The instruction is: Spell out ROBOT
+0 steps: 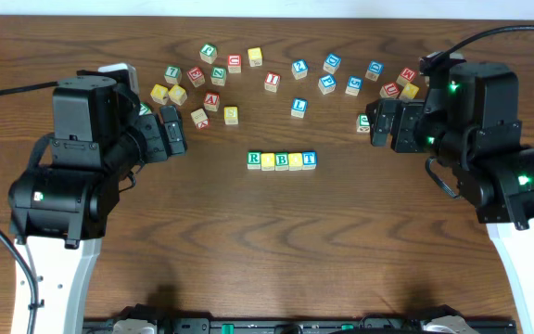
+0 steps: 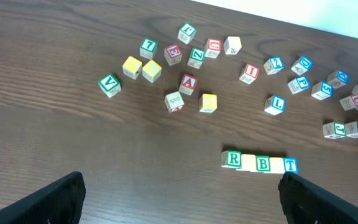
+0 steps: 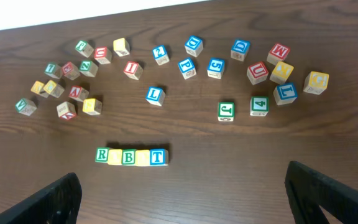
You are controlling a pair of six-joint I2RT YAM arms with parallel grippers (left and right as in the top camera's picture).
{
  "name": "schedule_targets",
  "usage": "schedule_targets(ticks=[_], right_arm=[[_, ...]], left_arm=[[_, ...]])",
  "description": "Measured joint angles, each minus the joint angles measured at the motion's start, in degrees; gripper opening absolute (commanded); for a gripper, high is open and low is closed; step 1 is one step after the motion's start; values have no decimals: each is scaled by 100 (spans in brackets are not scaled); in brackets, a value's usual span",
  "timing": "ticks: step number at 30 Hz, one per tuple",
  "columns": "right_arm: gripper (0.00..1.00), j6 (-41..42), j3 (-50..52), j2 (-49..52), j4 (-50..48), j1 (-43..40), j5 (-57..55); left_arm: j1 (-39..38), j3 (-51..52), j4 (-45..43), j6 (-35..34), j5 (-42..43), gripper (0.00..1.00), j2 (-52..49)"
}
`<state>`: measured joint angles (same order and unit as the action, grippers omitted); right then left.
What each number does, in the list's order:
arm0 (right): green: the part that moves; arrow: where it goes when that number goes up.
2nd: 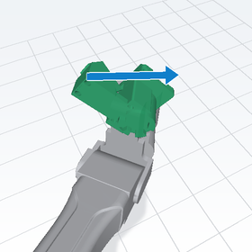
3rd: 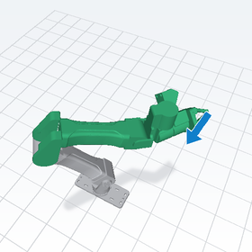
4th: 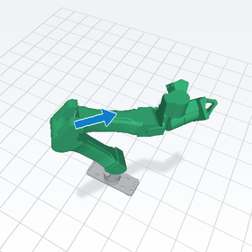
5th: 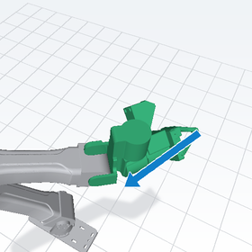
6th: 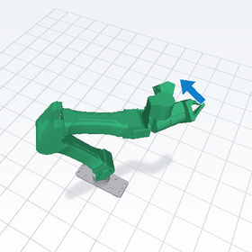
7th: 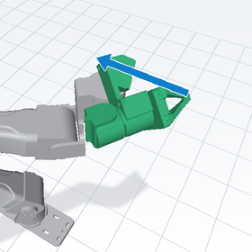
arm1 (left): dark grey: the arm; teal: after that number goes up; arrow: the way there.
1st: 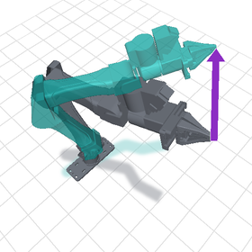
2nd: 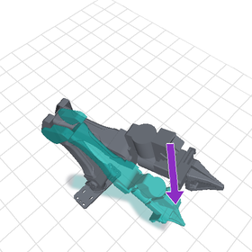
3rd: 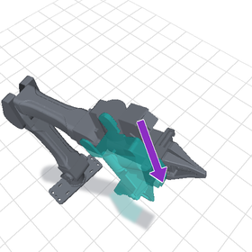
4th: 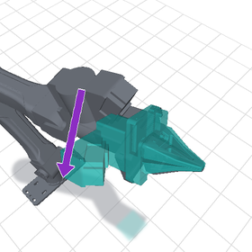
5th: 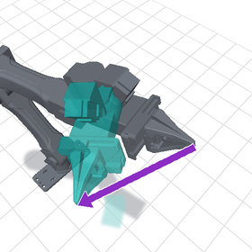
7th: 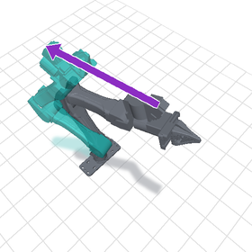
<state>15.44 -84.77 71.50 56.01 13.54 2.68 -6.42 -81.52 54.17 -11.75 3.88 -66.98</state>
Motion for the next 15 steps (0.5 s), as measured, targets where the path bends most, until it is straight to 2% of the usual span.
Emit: schedule_targets(ticks=[15], right_arm=[[99,0,0,11,247,-2,-44]], left_arm=[[0,0,0,2,0,98,-13]])
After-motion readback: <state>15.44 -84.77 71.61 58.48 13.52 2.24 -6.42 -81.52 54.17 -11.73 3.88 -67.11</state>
